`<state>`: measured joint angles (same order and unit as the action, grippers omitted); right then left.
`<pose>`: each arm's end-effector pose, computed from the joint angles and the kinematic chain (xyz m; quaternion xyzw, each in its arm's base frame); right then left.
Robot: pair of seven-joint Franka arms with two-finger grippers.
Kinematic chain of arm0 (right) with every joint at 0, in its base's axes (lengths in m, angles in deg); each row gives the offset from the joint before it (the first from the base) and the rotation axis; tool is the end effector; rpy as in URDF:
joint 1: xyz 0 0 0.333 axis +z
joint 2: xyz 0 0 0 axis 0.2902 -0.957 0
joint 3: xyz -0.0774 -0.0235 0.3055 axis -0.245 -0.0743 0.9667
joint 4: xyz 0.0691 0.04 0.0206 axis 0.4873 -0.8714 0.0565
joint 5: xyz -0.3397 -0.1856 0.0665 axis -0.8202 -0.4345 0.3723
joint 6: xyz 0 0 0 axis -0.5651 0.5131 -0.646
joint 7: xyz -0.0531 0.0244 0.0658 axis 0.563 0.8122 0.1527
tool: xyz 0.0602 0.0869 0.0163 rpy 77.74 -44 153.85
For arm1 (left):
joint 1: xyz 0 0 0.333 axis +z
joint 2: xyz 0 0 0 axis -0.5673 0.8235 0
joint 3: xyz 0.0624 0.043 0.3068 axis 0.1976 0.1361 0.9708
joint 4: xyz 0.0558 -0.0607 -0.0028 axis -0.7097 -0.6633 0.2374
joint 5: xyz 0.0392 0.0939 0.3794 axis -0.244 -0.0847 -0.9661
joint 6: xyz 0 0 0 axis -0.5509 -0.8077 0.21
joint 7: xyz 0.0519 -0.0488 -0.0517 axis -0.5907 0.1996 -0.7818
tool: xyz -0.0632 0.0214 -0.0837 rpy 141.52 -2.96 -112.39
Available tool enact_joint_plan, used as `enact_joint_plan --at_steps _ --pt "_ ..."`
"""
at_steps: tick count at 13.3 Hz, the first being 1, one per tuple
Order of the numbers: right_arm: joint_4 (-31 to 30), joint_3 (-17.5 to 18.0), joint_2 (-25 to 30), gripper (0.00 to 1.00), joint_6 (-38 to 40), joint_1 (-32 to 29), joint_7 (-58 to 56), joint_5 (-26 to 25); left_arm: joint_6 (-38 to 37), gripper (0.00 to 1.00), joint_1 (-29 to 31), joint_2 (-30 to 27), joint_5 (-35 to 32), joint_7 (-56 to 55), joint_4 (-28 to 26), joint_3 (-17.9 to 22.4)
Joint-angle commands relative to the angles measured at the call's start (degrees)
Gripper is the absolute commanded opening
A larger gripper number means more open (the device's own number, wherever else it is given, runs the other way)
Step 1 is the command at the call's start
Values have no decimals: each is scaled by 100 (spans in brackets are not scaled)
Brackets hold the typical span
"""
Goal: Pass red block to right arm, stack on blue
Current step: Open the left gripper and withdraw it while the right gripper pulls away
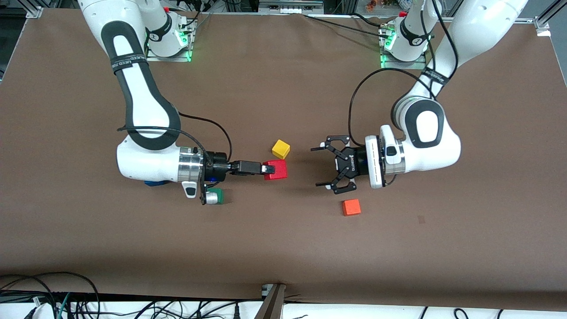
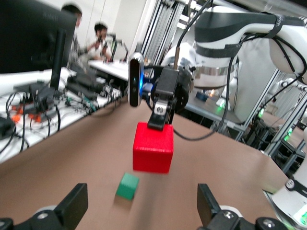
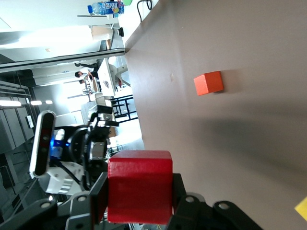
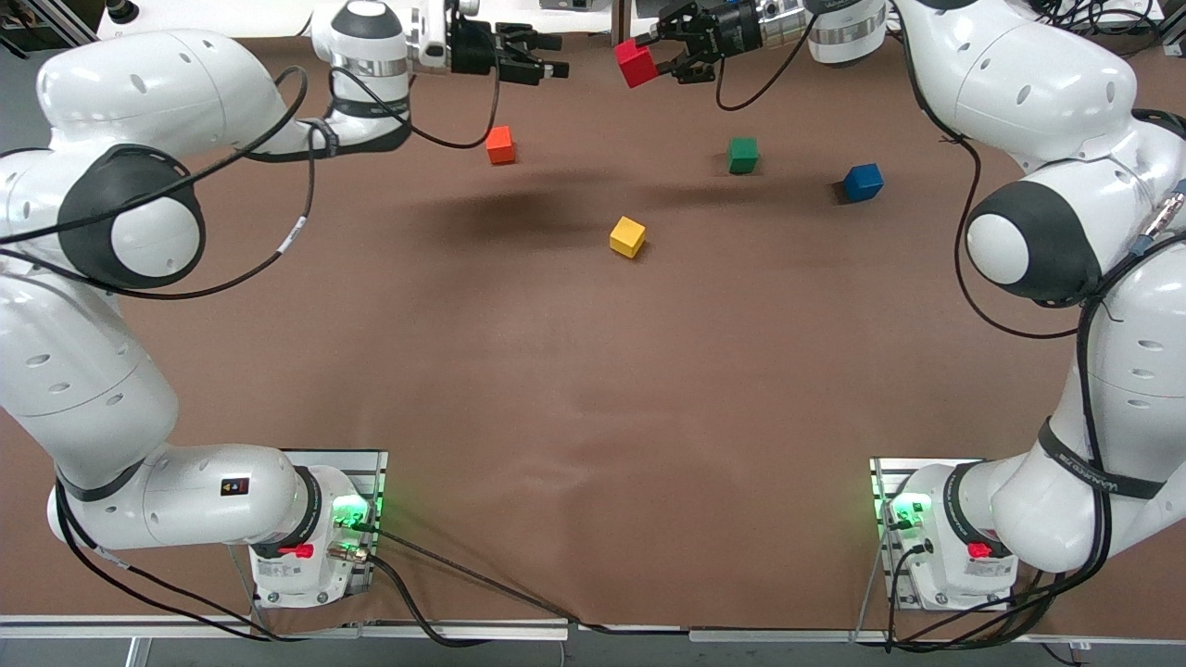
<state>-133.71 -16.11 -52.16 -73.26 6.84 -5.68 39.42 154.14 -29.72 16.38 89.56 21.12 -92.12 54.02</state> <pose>0.6694 0.3241 0.3627 -0.8221 0.0598 0.0710 0.5616 0.6426 -0.2583 0.3603 0.6812 -0.4174 0.3538 0.4863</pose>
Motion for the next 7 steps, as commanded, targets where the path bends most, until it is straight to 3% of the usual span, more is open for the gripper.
enact_joint_plan --at_steps 1,5,7 --pt "-25 11 120 0 228 -174 -70 -364 -119 100 131 -449 -1107 -1298 -84 13" --pt "-16 -235 304 0 580 -306 -97 -1672 -794 100 289 -670 -2857 -2900 -76 30" --pt "-16 -341 357 0 615 -306 -105 -2585 -1321 100 403 -714 -3701 -3490 -32 39"
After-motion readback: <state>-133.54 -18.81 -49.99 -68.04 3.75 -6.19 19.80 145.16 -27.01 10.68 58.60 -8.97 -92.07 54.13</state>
